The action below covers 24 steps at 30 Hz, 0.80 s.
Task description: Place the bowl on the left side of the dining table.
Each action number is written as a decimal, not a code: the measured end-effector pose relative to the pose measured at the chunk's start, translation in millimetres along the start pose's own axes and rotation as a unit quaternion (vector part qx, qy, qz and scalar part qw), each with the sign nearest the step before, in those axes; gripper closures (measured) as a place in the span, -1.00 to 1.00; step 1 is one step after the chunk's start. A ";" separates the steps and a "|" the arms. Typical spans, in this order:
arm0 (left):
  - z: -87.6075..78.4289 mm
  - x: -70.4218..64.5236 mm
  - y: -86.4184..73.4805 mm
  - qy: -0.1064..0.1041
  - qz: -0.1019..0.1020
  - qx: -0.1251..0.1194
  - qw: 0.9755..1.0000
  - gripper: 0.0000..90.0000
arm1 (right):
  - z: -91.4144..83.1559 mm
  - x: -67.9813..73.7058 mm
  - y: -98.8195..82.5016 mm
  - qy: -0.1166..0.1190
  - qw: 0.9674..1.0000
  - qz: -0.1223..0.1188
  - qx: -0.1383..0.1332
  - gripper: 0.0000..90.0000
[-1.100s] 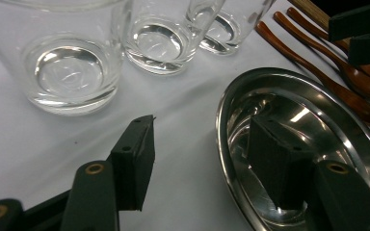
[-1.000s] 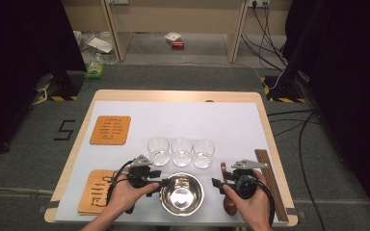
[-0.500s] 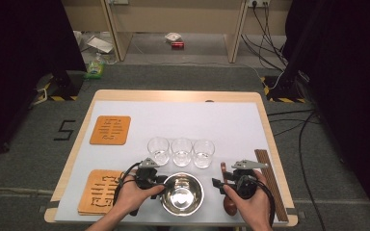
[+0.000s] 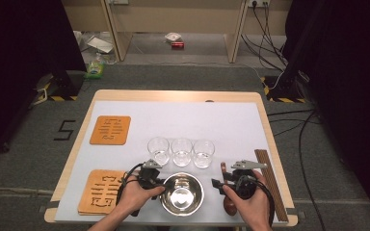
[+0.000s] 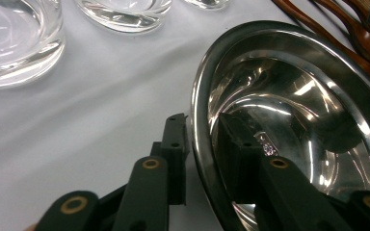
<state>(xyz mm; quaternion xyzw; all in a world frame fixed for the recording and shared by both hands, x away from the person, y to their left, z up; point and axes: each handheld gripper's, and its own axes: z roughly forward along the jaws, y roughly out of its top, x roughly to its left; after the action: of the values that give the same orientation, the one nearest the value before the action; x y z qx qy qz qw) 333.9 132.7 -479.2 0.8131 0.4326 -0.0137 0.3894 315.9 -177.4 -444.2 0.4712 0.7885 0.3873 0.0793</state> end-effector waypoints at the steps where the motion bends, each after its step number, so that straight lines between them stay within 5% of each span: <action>1: 0.2 -0.3 0.2 0.002 -0.001 -0.001 1.000 0.68 | 0.1 -0.1 -0.1 -0.002 1.000 0.000 0.000 -0.02; 14: -3.3 1.0 3.4 -0.039 -0.030 -0.023 0.999 0.83 | 0.1 -1.9 -0.9 0.000 1.000 0.003 0.000 -0.02; 24: -11.7 -3.0 3.7 -0.031 -0.005 -0.039 0.999 0.84 | -1.6 -3.8 -1.0 0.000 1.000 0.003 -0.003 -0.02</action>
<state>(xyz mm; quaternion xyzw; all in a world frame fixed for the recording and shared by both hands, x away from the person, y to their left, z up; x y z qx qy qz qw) 331.0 136.9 -467.7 0.7944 0.4247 -0.0241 0.4335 316.5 -181.5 -444.6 0.4734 0.7858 0.3901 0.0792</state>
